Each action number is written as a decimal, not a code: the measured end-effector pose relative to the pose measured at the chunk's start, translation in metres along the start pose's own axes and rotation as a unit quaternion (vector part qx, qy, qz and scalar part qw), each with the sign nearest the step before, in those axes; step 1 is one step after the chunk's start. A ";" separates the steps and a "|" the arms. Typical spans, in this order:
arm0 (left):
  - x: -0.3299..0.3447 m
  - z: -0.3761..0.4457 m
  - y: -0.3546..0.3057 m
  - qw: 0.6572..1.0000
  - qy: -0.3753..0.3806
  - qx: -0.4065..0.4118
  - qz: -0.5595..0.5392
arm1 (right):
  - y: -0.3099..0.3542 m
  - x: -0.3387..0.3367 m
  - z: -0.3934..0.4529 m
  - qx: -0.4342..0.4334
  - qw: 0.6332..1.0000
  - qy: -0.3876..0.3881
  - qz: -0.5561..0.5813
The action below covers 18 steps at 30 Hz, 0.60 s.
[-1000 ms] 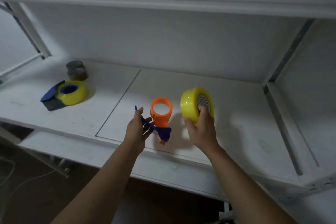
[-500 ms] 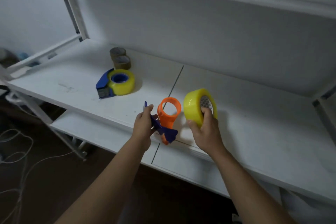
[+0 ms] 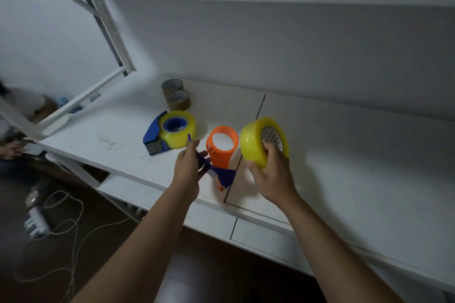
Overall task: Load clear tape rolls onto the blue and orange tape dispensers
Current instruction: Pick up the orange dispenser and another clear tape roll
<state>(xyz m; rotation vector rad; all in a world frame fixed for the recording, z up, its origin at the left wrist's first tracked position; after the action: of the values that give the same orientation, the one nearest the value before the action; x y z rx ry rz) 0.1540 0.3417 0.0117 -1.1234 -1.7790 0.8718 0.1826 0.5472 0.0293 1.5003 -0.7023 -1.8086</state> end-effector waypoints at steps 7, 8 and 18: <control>0.005 0.021 -0.012 0.999 -0.024 0.025 0.012 | -0.011 0.011 0.024 0.013 1.000 0.017 0.003; 0.004 0.025 -0.017 0.999 -0.028 0.033 0.014 | -0.012 0.013 0.027 0.019 1.000 0.022 0.004; -0.046 0.085 -0.057 0.999 0.014 0.028 -0.016 | 0.022 0.062 0.068 0.080 0.997 0.004 -0.014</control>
<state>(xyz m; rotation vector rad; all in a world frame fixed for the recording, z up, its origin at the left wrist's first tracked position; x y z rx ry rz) 0.0689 0.2685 0.0133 -1.0625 -1.7345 0.8776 0.1129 0.4844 0.0205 1.6263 -0.8446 -1.8019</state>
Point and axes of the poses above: each hand's wrist, its own z-axis towards the middle knuckle, its own x-axis out of the palm, y = z × x, the point moved 5 cm from there along z, towards the middle knuckle, and after that the axes turned 7 degrees about y, right-handed, at the moved point
